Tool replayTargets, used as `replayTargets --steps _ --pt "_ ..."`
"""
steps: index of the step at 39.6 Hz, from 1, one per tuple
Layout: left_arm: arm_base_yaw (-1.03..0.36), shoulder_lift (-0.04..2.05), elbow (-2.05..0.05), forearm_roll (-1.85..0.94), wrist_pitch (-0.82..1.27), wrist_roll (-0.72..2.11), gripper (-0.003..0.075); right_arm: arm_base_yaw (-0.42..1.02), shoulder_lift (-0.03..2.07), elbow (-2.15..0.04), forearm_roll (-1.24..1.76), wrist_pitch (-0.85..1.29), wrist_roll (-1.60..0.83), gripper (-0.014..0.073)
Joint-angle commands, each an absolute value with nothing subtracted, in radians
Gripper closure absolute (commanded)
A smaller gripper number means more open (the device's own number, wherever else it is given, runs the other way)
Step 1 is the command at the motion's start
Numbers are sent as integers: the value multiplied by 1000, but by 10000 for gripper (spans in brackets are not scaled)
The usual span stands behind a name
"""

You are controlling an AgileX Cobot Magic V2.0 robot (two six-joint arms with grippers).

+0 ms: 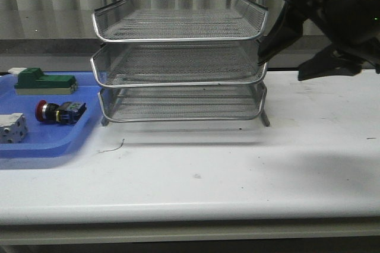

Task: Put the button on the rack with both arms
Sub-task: 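Reach the right gripper to the middle rack tier and grasp its rim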

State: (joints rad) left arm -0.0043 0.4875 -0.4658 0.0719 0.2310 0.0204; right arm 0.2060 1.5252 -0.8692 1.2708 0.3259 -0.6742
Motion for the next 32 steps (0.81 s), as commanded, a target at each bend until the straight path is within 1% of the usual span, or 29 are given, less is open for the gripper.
replayTargets --steps 1,11,26,29,32 --pt "-3 496 -502 74 162 8 188 208 1535 -926 1387 338 -753 242" --pt "-3 496 -502 74 162 8 188 207 1636 -999 1433 351 -779 244" --pt "-3 496 -502 74 162 8 188 203 1725 -1063 1493 358 -779 249" --pt "-3 496 -502 74 162 8 188 203 1726 -1063 1496 358 -779 297" --pt "-3 496 -502 74 162 8 188 203 1726 -1063 1500 358 -779 380"
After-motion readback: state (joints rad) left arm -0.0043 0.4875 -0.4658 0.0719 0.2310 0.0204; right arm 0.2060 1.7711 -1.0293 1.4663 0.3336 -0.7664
